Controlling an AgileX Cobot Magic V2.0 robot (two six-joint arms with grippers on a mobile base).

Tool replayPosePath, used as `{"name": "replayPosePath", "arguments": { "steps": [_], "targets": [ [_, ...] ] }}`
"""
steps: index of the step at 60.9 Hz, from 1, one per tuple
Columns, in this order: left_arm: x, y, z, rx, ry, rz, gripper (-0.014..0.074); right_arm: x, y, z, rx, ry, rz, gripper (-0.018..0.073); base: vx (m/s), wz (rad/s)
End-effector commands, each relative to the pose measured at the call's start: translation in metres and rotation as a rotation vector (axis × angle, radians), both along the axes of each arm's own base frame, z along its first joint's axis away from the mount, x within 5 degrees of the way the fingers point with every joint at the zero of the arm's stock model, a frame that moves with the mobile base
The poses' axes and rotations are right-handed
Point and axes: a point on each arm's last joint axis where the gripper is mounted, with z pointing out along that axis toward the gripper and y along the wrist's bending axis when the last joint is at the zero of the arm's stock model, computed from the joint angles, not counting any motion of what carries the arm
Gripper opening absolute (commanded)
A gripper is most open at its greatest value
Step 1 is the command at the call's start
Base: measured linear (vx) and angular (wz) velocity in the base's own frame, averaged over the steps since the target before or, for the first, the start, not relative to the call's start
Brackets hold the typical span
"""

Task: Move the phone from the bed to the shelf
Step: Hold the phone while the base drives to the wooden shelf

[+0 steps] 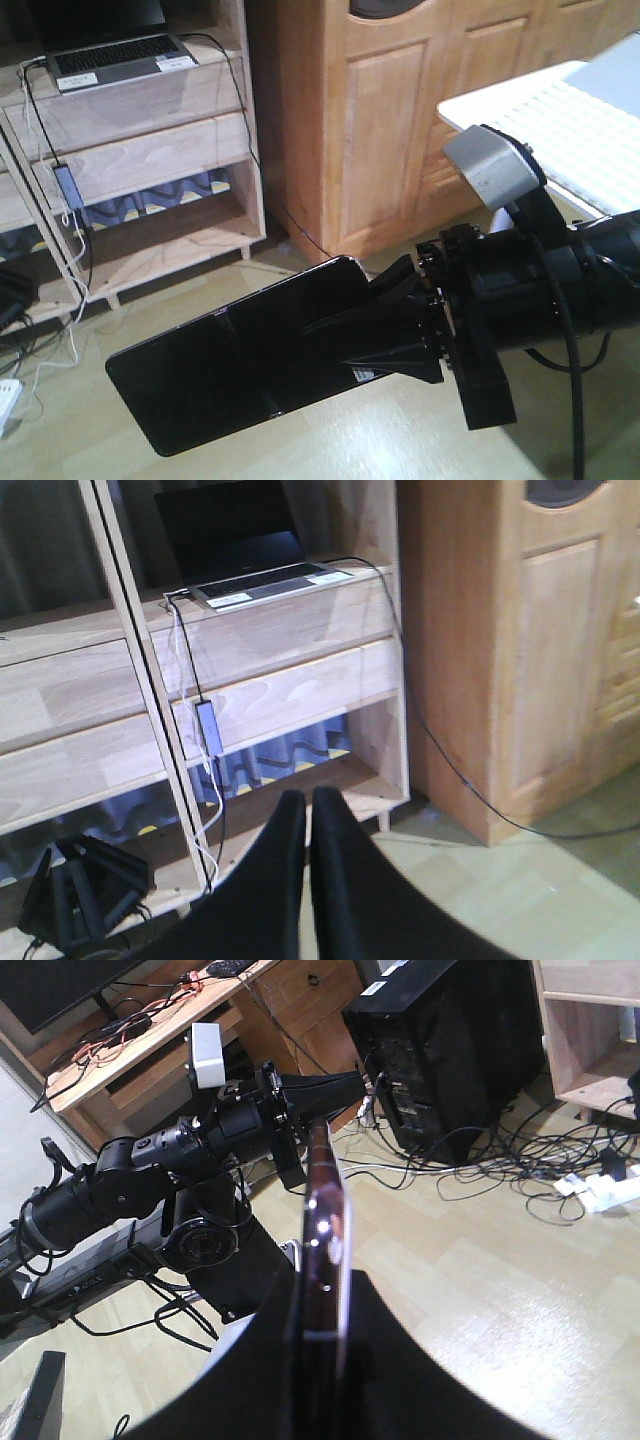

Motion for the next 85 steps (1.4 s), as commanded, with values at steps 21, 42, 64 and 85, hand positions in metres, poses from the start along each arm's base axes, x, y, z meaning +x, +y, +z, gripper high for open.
{"name": "replayPosePath", "arguments": {
  "steps": [21,42,64,85],
  "targets": [
    [-0.0013,-0.0003,0.0150,-0.007,-0.108,-0.003,0.0001,-0.0105,0.0003,0.0209,0.110,-0.004,0.061,-0.0002,0.48,0.22],
    [-0.0013,-0.0003,0.0150,-0.007,-0.108,-0.003,0.0001,-0.0105,0.0003,0.0209,0.110,-0.004,0.061,-0.0002,0.46,0.25],
    [-0.0013,-0.0003,0.0150,-0.007,-0.108,-0.003,0.0001,-0.0105,0.0003,0.0209,0.110,-0.004,0.061,-0.0002,0.42,0.28],
    [-0.0013,-0.0003,0.0150,-0.007,-0.108,-0.003,0.0001,-0.0104,0.0003,0.0209,0.110,-0.004,0.060,-0.0002,0.38,0.26]
  ]
}}
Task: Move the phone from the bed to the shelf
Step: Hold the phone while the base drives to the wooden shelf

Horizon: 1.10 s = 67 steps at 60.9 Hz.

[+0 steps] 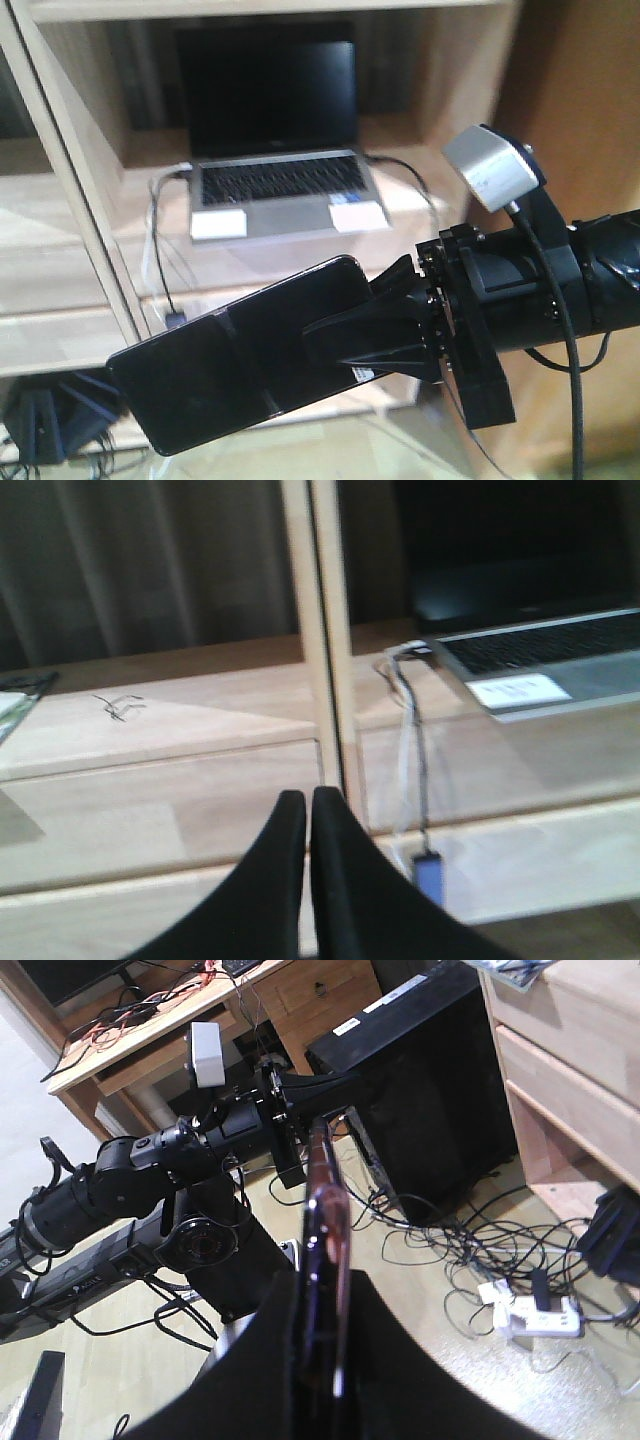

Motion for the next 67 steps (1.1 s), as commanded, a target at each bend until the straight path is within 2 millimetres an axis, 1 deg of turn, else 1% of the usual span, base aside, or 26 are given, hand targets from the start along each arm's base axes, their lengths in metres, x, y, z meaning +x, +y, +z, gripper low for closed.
{"name": "replayPosePath", "arguments": {
  "steps": [1,37,67],
  "targets": [
    [-0.0013,-0.0003,0.0150,-0.007,-0.108,-0.003,0.0001,-0.0104,0.0003,0.0209,0.111,-0.004,0.060,-0.0002,0.35,0.23],
    [-0.0013,-0.0003,0.0150,-0.007,-0.108,-0.003,0.0001,-0.0105,0.0003,0.0209,0.110,-0.004,0.060,-0.0002,0.27,0.13],
    [-0.0013,-0.0003,0.0150,-0.007,-0.108,-0.003,0.0001,-0.0105,0.0003,0.0209,0.110,-0.004,0.060,-0.0002,0.16,0.02]
  ]
}}
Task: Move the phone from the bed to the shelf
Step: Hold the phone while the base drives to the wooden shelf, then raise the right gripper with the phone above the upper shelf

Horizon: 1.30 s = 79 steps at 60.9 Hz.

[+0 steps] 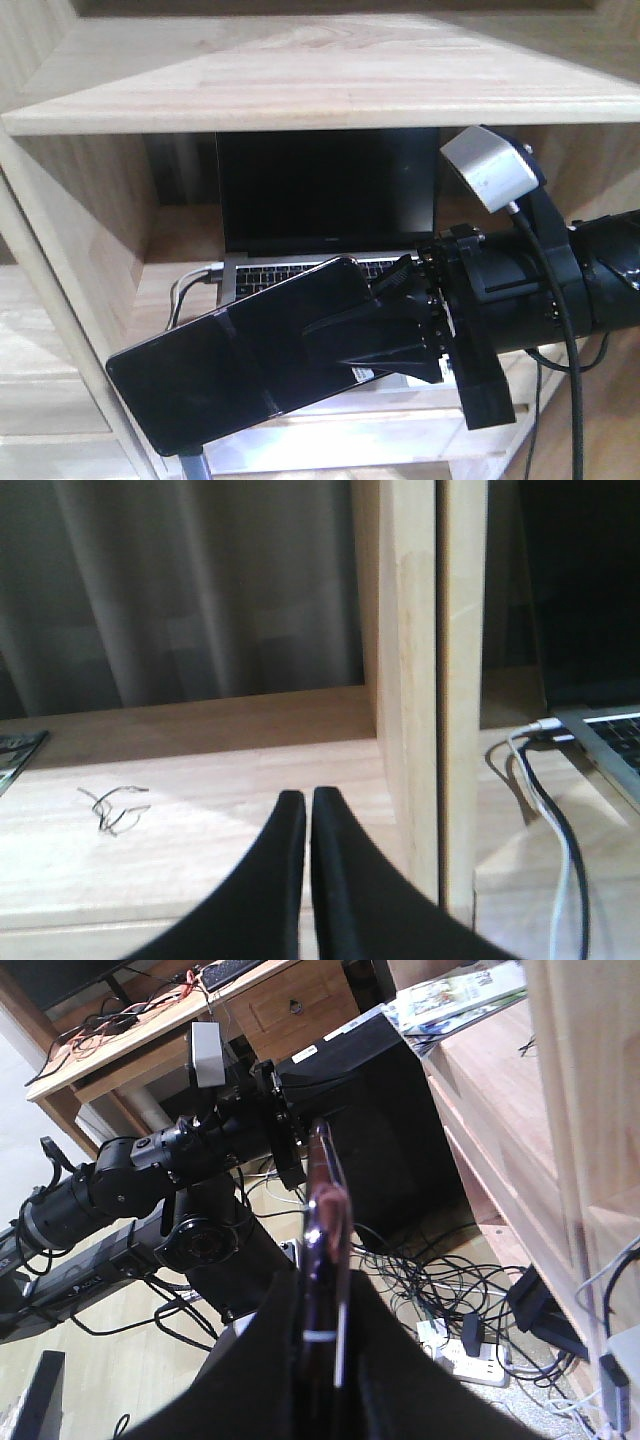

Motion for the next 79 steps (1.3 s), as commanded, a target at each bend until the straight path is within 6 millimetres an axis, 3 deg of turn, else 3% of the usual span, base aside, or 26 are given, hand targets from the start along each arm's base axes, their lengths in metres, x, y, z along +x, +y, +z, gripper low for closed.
{"name": "replayPosePath", "arguments": {
  "steps": [1,79],
  "targets": [
    [-0.0013,-0.0003,0.0150,-0.007,-0.108,-0.003,0.0001,-0.0105,0.0003,0.0209,0.110,-0.004,0.060,-0.0002,0.09,0.03],
    [-0.0013,-0.0003,0.0150,-0.007,-0.108,-0.003,0.0001,-0.0094,0.0005,0.0215,0.117,-0.004,0.048,-0.0002,0.01,0.01]
  ]
}}
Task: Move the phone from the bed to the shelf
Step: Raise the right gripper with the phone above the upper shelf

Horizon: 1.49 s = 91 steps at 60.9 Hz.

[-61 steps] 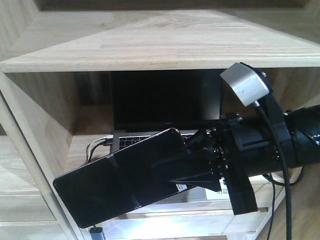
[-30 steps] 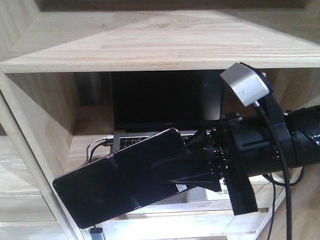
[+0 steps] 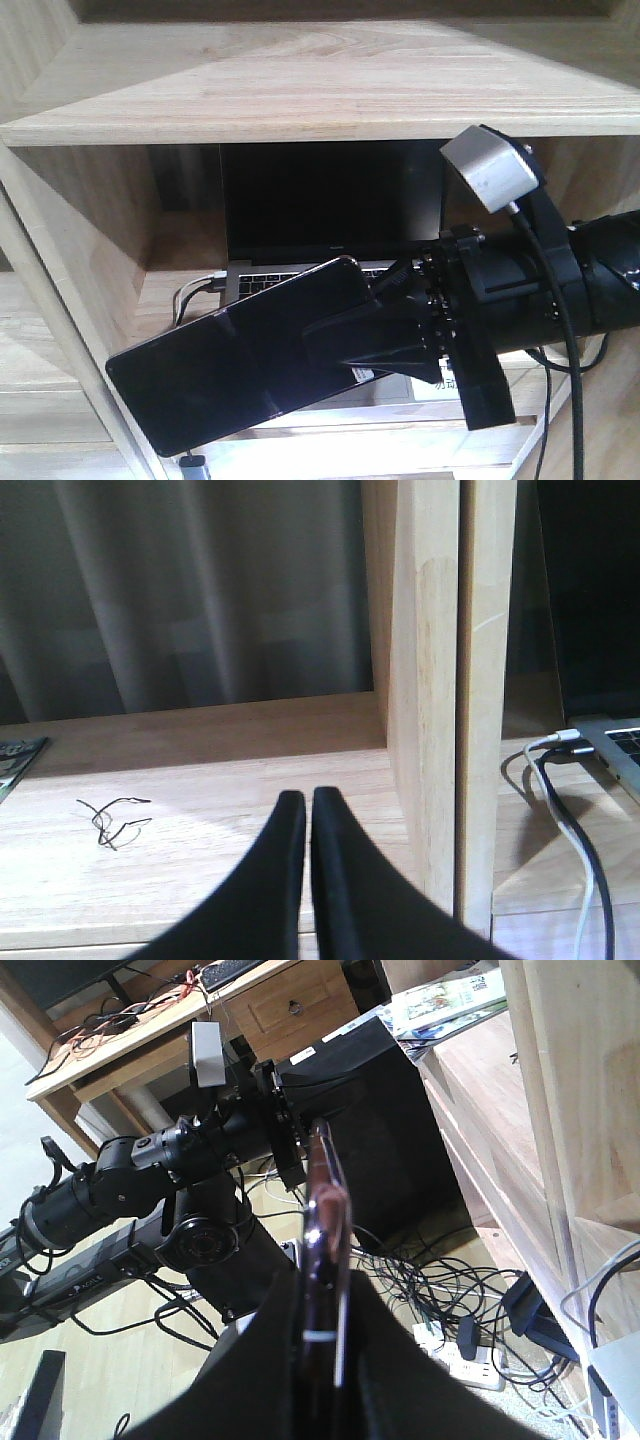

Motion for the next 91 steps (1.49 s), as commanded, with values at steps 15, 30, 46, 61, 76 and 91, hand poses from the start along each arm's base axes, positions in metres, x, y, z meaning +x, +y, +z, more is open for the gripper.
{"name": "replayPosePath", "arguments": {
  "steps": [15,30,46,61,76,91],
  "targets": [
    [-0.001,0.000,0.015,-0.007,-0.108,-0.003,0.0001,-0.009,0.001,0.024,0.147,0.018,0.038,-0.0002,0.00,0.00],
    [-0.001,0.000,0.015,-0.007,-0.108,-0.003,0.0001,-0.012,0.000,0.056,0.204,-0.054,0.035,-0.0002,0.00,0.00],
    [-0.001,0.000,0.015,-0.007,-0.108,-0.003,0.0001,-0.009,-0.001,0.112,0.263,-0.180,-0.032,-0.0002,0.00,0.00],
    [-0.001,0.000,0.015,-0.007,-0.108,-0.003,0.0001,0.005,-0.008,0.156,0.320,-0.346,-0.279,-0.0002,0.00,0.00],
    [-0.001,0.000,0.015,-0.007,-0.108,-0.003,0.0001,0.030,-0.011,0.178,0.358,-0.441,-0.452,-0.0002,0.00,0.00],
    [-0.001,0.000,0.015,-0.007,-0.108,-0.003,0.0001,0.083,0.008,0.176,0.350,-0.409,-0.449,-0.0002,0.00,0.00]
  ]
}}
